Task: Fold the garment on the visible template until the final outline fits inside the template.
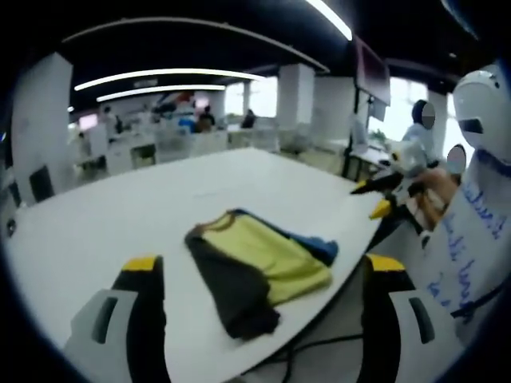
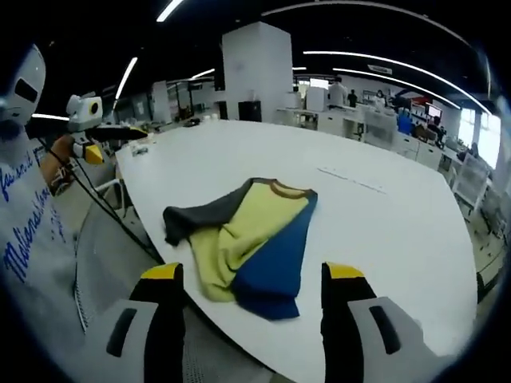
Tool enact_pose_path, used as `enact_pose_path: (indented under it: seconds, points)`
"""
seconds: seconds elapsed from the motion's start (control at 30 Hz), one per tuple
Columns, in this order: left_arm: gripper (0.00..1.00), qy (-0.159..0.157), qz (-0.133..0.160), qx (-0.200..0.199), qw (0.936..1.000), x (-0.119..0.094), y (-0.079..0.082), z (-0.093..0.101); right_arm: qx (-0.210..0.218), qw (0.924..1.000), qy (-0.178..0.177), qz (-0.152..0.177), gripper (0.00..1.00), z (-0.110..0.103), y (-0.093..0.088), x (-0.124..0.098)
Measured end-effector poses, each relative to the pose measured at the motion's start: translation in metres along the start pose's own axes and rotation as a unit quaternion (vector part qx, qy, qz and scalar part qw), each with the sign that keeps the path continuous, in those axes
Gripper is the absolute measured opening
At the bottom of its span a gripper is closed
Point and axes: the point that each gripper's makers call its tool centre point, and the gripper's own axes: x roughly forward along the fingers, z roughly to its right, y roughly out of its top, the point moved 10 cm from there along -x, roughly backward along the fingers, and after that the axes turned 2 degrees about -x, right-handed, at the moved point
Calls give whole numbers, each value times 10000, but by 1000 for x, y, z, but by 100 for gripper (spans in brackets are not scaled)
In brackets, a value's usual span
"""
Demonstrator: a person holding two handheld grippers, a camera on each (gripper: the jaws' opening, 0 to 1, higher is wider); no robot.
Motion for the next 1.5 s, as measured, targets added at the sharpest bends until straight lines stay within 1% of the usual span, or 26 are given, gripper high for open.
enact_pose_path:
  seconds: [0.17,0.3,0.33,0.47,0.5,0.53,0.6,0.67,0.73,0.9,1.0,1.1,1.23,1.33,1.5]
  points:
    - [100,-31,-26,-8,10000,2,0,1,127,9999,-23,-44,59,7,-6,4]
    - [100,-50,-41,-33,10000,3,-1,2,258,9995,-13,-180,54,12,-14,11]
    - [99,-52,-45,-30,10000,3,-1,2,323,9991,-3,-282,54,13,-19,14]
    - [99,-62,-32,-34,10000,3,-1,3,303,9986,-24,-431,46,15,-27,22]
    - [99,-55,-29,-33,10000,2,-1,3,431,9982,5,-421,44,15,-30,24]
    - [99,-52,-34,-31,10000,2,-1,4,508,9978,-12,-415,43,15,-31,25]
    - [98,-47,-47,-20,10000,1,-2,4,518,9973,-75,-519,43,17,-35,27]
    - [97,-15,-32,-3,10000,1,-2,4,517,9969,-135,-572,41,19,-38,30]
    - [98,-30,-49,-40,10000,1,-3,5,571,9965,-128,-595,38,20,-41,32]
    - [97,-22,-70,-60,10000,1,-4,6,609,9955,-176,-705,34,26,-51,40]
    - [97,-39,-70,-65,9999,1,-4,7,615,9949,-135,-790,34,28,-60,46]
    - [97,-37,-101,-111,9999,2,-6,7,599,9939,-133,-919,31,31,-69,53]
    - [97,-27,-101,-123,9999,1,-6,8,697,9930,-142,-948,28,36,-76,59]
    - [96,-19,-75,-124,9999,1,-5,9,685,9915,-190,-1088,27,40,-83,64]
    - [96,-5,-96,-110,9999,1,-6,10,651,9902,-183,-1222,26,43,-93,69]
